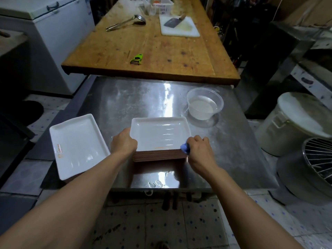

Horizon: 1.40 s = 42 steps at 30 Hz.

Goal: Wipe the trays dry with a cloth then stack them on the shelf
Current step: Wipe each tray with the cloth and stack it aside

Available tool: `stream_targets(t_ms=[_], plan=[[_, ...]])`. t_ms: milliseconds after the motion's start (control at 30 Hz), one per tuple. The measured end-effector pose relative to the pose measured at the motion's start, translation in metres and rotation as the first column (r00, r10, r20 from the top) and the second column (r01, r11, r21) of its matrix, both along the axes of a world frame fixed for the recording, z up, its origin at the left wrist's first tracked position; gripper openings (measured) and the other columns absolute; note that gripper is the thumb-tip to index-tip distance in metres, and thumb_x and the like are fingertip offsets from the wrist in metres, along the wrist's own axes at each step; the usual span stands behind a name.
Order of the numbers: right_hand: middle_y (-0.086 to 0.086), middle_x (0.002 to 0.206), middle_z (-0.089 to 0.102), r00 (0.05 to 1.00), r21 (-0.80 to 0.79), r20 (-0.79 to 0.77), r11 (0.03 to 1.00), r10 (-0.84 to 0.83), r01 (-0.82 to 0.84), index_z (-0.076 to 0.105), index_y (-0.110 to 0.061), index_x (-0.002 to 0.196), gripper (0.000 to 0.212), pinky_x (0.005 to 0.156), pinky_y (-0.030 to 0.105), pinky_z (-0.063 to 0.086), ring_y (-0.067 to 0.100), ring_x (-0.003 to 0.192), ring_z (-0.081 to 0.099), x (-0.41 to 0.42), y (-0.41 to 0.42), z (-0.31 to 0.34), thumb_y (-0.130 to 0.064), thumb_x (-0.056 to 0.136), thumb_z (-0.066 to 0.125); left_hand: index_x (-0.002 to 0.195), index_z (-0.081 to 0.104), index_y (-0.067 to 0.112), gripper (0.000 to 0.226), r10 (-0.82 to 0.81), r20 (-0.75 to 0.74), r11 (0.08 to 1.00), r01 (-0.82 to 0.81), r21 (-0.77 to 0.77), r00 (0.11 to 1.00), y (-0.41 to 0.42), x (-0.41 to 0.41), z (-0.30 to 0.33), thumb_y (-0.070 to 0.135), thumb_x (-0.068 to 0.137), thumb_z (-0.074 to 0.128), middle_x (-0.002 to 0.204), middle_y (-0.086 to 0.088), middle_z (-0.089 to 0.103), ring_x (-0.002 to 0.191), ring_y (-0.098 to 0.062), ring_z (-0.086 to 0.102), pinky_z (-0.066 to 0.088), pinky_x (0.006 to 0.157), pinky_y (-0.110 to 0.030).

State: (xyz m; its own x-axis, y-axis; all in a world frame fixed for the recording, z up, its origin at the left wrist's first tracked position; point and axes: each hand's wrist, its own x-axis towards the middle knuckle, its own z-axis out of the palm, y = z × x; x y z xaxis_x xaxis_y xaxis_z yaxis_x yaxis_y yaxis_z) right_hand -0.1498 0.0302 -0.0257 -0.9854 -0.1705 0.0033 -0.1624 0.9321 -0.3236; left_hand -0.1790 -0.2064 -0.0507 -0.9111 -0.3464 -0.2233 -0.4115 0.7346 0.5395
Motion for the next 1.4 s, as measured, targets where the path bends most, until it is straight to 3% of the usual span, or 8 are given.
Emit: stream_targets(t_ms=[233, 433, 633, 900, 1067, 1200, 1267, 1400], plan=[[0.018, 0.089, 0.063, 0.927, -0.532, 0.179, 0.76, -0.331, 0.374, 0.056, -0.001, 0.088, 0.015, 0.067, 0.052, 0.052, 0.04, 0.08, 0.061, 0.007, 0.025, 0.014, 0.003, 0.084, 0.042, 0.126, 0.043, 0.013, 0.052, -0.038, -0.138, 0.964, 0.0, -0.265, 0.99, 0.02, 0.021, 0.013, 0.045, 0.087, 0.055, 0.125, -0.013, 0.048, 0.109, -0.033, 0.052, 0.041, 0.084, -0.04], [0.013, 0.096, 0.065, 0.91, -0.585, 0.257, 0.698, -0.325, 0.414, 0.058, -0.006, 0.097, 0.019, 0.072, 0.054, 0.054, 0.039, 0.083, 0.063, 0.012, 0.032, 0.023, 0.002, 0.086, 0.045, 0.117, 0.062, 0.021, 0.038, -0.517, -0.197, 0.811, 0.403, -0.424, 0.833, 0.062, 0.022, 0.017, 0.042, 0.085, 0.063, 0.113, 0.0, 0.051, 0.11, -0.019, 0.042, 0.035, 0.074, -0.03], [0.013, 0.096, 0.066, 0.911, -0.591, 0.272, 0.694, -0.309, 0.411, 0.058, -0.007, 0.095, 0.017, 0.072, 0.044, 0.051, 0.032, 0.076, 0.059, 0.014, 0.039, 0.023, 0.0, 0.089, 0.044, 0.097, 0.07, 0.016, 0.02, -0.586, -0.067, 0.678, 0.443, -0.587, 0.808, 0.077, 0.021, 0.009, 0.011, 0.089, 0.052, 0.102, 0.005, 0.058, 0.103, -0.016, 0.044, 0.032, 0.061, -0.028], [0.012, 0.09, 0.067, 0.898, -0.632, 0.309, 0.638, -0.313, 0.44, 0.059, -0.013, 0.09, 0.021, 0.066, 0.041, 0.052, 0.028, 0.071, 0.058, 0.02, 0.039, 0.022, 0.0, 0.088, 0.043, 0.073, 0.066, 0.007, 0.005, -0.636, -0.267, 0.733, 0.459, -0.503, 0.724, 0.065, 0.03, 0.02, 0.003, 0.077, 0.066, 0.079, -0.003, 0.066, 0.083, -0.026, 0.059, 0.042, 0.051, -0.033], [0.008, 0.091, 0.067, 0.898, -0.624, 0.276, 0.646, -0.344, 0.439, 0.063, -0.014, 0.096, 0.025, 0.079, 0.043, 0.055, 0.028, 0.086, 0.065, 0.022, 0.032, 0.035, 0.0, 0.087, 0.043, 0.094, 0.057, 0.009, 0.008, -0.579, -0.316, 0.777, 0.393, -0.491, 0.752, 0.063, 0.026, 0.038, 0.016, 0.09, 0.054, 0.079, -0.012, 0.065, 0.072, -0.035, 0.059, 0.031, 0.055, -0.034], [0.0, 0.083, 0.067, 0.917, -0.671, 0.165, 0.641, -0.363, 0.374, 0.064, -0.018, 0.089, 0.022, 0.07, 0.028, 0.054, 0.016, 0.081, 0.065, 0.02, 0.027, 0.053, -0.004, 0.089, 0.047, 0.099, 0.055, 0.011, 0.013, -0.55, -0.389, 0.804, 0.342, -0.487, 0.739, 0.066, 0.02, 0.069, 0.022, 0.094, 0.05, 0.079, -0.012, 0.065, 0.072, -0.036, 0.059, 0.027, 0.057, -0.032], [0.005, 0.09, 0.067, 0.921, -0.71, 0.115, 0.617, -0.372, 0.338, 0.066, -0.017, 0.094, 0.019, 0.064, 0.026, 0.054, 0.01, 0.078, 0.065, 0.018, 0.023, 0.065, -0.01, 0.092, 0.049, 0.097, 0.054, 0.012, 0.013, -0.47, -0.466, 0.87, 0.307, -0.385, 0.75, 0.065, 0.022, 0.086, 0.024, 0.094, 0.052, 0.077, -0.012, 0.064, 0.07, -0.036, 0.057, 0.029, 0.057, -0.033], [0.008, 0.106, 0.064, 0.922, -0.724, -0.021, 0.641, -0.387, 0.253, 0.066, -0.015, 0.107, 0.024, 0.088, 0.042, 0.051, 0.021, 0.096, 0.061, 0.012, 0.007, 0.096, -0.008, 0.091, 0.049, 0.082, 0.052, 0.015, 0.01, -0.24, -0.586, 0.961, 0.275, -0.029, 0.774, 0.055, 0.032, 0.119, 0.018, 0.091, 0.055, 0.07, -0.003, 0.058, 0.068, -0.026, 0.053, 0.038, 0.062, -0.035]])
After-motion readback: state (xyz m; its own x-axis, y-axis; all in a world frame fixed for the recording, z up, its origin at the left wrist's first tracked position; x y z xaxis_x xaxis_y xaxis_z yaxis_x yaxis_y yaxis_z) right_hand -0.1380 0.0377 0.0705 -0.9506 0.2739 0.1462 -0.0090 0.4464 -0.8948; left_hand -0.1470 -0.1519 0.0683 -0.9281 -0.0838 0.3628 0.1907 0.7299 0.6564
